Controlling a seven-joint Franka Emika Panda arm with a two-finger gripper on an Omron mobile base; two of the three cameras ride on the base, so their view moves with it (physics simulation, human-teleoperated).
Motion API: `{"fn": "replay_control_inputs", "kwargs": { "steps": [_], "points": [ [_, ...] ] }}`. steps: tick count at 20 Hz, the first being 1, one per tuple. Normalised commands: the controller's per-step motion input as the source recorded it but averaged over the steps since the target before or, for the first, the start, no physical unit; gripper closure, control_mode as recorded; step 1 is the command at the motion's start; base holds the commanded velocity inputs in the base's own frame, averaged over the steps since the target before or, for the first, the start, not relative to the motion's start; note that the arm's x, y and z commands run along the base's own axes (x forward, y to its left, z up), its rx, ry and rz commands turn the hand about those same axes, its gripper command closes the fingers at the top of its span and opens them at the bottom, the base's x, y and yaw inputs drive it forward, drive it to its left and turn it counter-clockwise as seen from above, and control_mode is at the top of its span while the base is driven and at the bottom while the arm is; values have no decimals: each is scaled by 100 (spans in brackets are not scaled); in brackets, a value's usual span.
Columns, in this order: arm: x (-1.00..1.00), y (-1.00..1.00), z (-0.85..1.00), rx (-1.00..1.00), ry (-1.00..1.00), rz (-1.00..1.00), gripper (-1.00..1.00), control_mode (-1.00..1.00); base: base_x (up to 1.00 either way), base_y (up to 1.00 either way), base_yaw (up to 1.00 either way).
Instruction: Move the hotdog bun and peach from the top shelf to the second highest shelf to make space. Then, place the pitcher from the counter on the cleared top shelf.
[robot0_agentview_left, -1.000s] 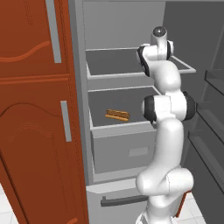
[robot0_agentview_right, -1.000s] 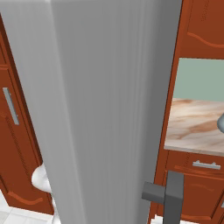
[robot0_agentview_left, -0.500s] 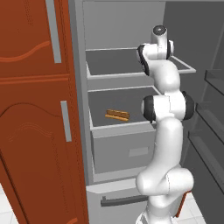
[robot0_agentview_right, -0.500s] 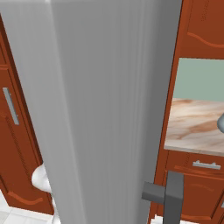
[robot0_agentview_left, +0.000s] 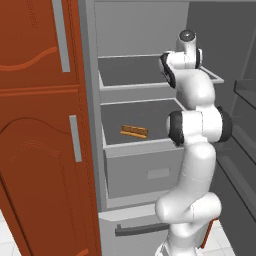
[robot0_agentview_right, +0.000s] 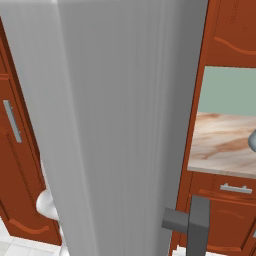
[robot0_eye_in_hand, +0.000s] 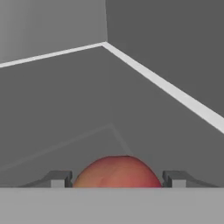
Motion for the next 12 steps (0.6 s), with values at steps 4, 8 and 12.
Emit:
{"fn": "replay_control_inputs", "kwargs": {
  "steps": [4,8,12],
  "points": [
    [-88,31,-9,0,0,1,100,-100,0,0,0],
    [-95,39,24,-1,0,4,100,-100,0,0,0],
    [-100,25,69,-1,1,6,100,-100,0,0,0]
  ]
}}
